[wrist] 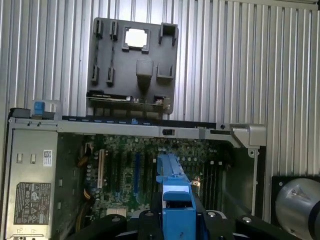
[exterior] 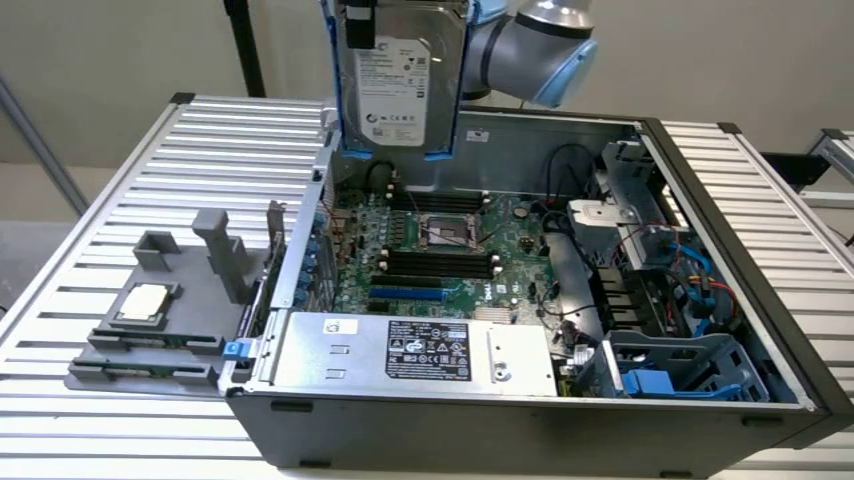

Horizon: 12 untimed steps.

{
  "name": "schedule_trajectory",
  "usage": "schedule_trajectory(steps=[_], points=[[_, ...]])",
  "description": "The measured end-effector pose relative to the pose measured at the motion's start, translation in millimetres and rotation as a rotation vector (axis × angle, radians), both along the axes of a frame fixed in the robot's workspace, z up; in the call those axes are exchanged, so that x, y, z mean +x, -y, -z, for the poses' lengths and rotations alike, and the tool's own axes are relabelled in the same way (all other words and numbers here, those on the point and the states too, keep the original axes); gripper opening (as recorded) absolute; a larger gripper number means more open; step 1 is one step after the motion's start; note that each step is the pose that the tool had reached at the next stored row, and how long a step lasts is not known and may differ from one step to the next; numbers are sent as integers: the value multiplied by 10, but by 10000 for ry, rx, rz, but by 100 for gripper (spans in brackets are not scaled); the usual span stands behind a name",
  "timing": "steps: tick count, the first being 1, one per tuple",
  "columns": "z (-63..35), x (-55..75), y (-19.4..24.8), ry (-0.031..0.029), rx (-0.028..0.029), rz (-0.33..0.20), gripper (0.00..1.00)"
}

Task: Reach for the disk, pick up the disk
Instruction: 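Pick up the disk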

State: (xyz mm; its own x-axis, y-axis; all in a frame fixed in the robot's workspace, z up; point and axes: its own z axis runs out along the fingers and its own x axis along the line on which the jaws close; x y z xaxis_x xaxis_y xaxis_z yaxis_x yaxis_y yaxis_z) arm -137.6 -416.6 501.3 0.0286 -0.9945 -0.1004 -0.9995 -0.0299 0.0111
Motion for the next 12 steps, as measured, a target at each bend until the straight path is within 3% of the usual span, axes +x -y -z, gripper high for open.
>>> schedule_trajectory(steps=[6,12], points=[[1,169,163,1,1,0,33],[0,412,285,0,0,0,33]])
